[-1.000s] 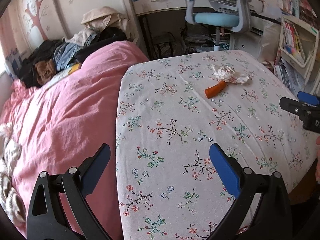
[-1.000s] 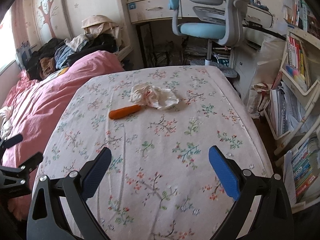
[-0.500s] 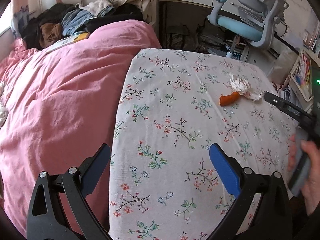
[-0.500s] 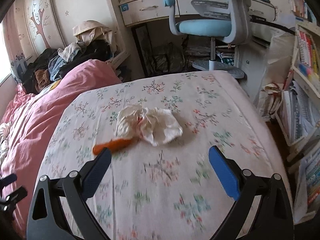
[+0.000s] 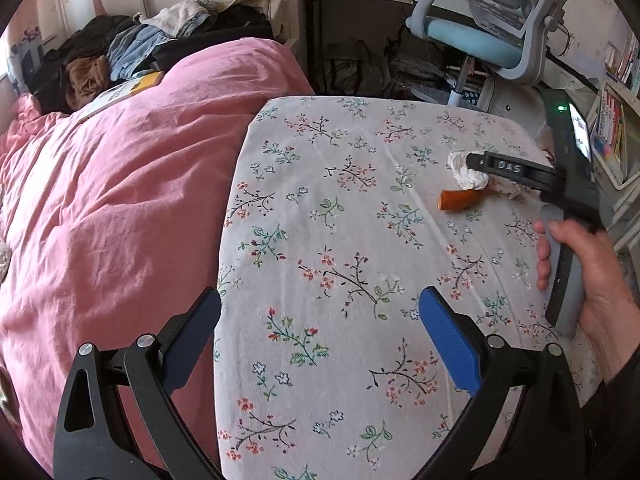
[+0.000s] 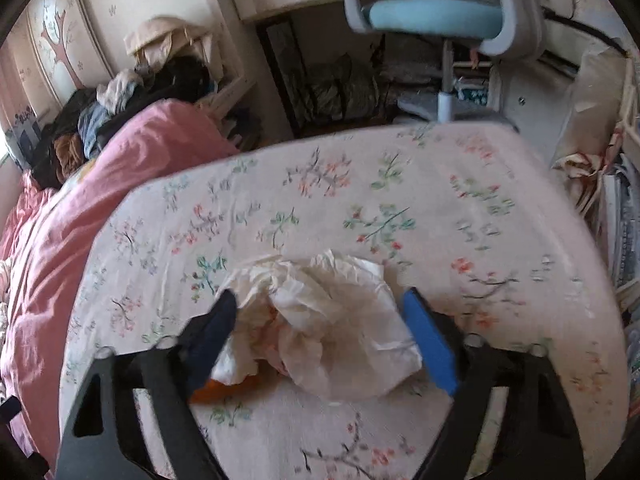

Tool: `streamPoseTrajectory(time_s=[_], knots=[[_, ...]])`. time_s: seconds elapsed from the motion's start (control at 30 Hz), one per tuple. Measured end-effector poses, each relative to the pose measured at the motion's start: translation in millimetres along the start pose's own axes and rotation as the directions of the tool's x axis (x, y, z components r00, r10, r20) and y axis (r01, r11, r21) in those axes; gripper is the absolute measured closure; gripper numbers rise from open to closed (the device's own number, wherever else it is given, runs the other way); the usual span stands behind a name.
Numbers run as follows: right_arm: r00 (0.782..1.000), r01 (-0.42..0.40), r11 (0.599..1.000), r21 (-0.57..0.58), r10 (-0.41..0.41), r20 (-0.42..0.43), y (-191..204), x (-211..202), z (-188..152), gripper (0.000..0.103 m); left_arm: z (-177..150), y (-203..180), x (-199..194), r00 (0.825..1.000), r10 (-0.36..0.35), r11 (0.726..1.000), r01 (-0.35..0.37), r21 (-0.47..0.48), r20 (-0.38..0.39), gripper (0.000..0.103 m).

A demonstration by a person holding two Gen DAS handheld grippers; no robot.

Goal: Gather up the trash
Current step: 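Grasp the crumpled white tissue with the right tool, then grasp the long orange peel with the left tool while the right tool holds the tissue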

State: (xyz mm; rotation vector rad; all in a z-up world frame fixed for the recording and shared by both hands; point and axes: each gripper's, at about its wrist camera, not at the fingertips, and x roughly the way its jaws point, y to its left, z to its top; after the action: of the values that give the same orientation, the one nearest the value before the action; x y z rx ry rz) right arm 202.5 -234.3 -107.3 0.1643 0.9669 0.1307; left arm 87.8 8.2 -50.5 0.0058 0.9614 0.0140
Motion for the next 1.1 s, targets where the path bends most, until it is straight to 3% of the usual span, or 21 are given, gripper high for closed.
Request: streamPoseTrajectory(time_s=[0.07,0.2,0.27,0.37,0.53,0.57,0.73,0.83,1.1], knots=[[1.000,-0.012,0.999,-0.033,0.012,-0.007,7.2,1.6,0.9,0.044,1.4,1.4,2.4,1.000,0.006,1.000,-0.006,-0.001,-0.007,0.007],[0.994,-0.096,0.992,-0.080,0.092,-0.053,22.4,-1.1,-6.8,0.062,1.3,0.9,3.0,1.000,0.007,1.000,-0.007,0.001,-0.017,0.007],[0.984,-0.158,0.984,-0.085,0.149,-0.097,30.2,-4.4,-14.6,0.077,0.3,-0.8,3.0,1.000,0.011,1.000,-0.011,0.016,-0.018,0.007],[0.963,-0.235,0.965,-0.116,0.215,-0.160,50.0,-14.5,-35.3,0.078,-3.3,-5.1,2.0,1.000,0.015,0.999,-0.014,0.046,-0.022,0.007],[0.875,-0.424,0.904,-0.061,0.391,-0.287,75.8,-35.6,-75.5,0.079,-14.0,-7.9,0.0,0.999,0.023,0.997,-0.020,0.081,-0.035,0.007],[0.871,-0.432,0.901,-0.048,0.403,-0.283,75.9,-40.7,-80.0,0.079,-17.1,-6.7,-0.6,0.999,0.019,0.997,-0.016,0.077,-0.040,0.007],[0.901,-0.406,0.914,0.022,0.404,-0.156,45.5,-88.5,-86.9,0.078,-33.7,-0.6,2.7,0.995,-0.028,0.999,0.031,0.025,-0.092,0.007],[0.907,-0.405,0.912,0.060,0.410,-0.101,28.4,-114.8,-91.4,0.078,-44.2,-0.8,9.9,0.991,-0.041,0.999,0.042,0.008,-0.126,0.007],[0.908,-0.404,0.910,0.094,0.411,-0.085,-0.7,-166.9,-137.0,0.075,-42.9,0.1,32.7,0.984,-0.056,0.995,0.041,-0.091,-0.170,0.007]])
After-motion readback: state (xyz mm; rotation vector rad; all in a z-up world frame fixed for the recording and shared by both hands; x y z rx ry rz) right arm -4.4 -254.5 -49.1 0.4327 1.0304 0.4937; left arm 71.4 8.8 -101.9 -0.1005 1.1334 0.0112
